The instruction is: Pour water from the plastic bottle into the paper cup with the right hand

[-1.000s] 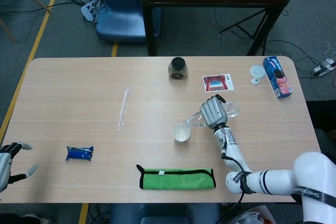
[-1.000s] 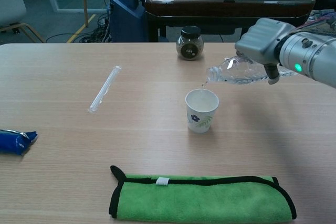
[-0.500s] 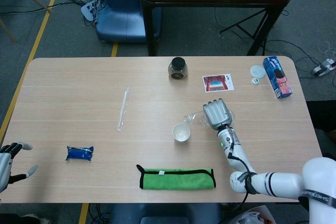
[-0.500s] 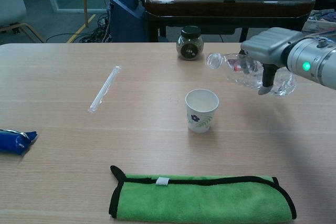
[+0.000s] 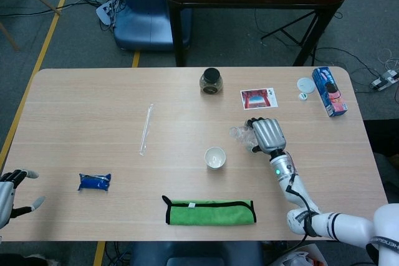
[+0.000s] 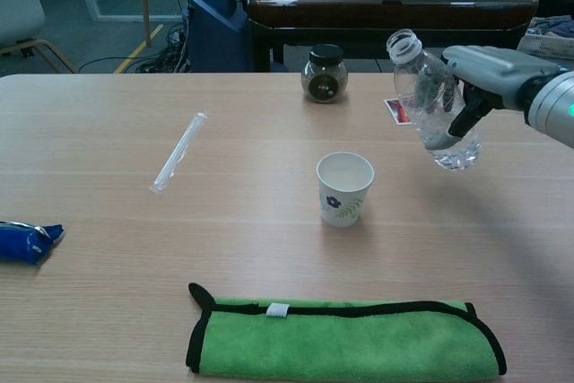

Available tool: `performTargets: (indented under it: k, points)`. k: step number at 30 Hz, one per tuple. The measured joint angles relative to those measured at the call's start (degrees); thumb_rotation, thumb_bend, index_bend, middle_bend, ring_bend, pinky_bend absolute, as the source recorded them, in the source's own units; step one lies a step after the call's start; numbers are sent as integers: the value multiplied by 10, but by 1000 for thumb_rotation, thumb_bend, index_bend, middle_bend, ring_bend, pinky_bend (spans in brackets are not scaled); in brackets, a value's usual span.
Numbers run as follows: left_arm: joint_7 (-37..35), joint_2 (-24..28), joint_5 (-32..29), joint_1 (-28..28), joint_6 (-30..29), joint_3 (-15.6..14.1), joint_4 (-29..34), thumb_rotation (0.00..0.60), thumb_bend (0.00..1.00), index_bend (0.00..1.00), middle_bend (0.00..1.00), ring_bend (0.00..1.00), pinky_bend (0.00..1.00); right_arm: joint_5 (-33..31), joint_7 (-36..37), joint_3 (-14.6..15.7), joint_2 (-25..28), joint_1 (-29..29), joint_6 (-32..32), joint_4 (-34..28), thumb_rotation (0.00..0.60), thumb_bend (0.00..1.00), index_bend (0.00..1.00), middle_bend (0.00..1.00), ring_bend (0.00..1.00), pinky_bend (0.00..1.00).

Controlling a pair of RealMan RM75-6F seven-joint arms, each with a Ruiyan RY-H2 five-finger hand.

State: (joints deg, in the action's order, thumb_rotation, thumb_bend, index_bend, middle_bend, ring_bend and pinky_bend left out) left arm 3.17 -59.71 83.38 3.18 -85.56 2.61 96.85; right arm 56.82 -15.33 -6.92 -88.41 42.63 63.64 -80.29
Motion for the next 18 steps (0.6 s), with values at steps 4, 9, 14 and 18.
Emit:
performTargets:
  k: [4, 9, 14, 18]
  points:
    - [4, -1, 3, 0, 1, -2, -1, 600, 135, 410, 388, 388, 592, 54, 103, -2, -13, -28, 11, 27, 600, 236, 669, 673, 564, 538]
    - [3, -2, 1, 0, 1, -1, -1, 600, 135, 412, 388, 387, 592, 106, 208, -3, -34, -60, 22, 72, 600, 232, 668, 673, 564, 538]
    - [5, -2, 2, 1, 2, -2, -2, 600, 135, 413, 388, 388, 592, 128, 292, -7, -52, -80, 21, 103, 600, 230, 668, 672, 564, 538]
    - [5, -3, 2, 2, 5, -3, -2, 600, 135, 413, 388, 387, 592, 136, 364, -11, -57, -90, 5, 116, 600, 229, 668, 672, 564, 538]
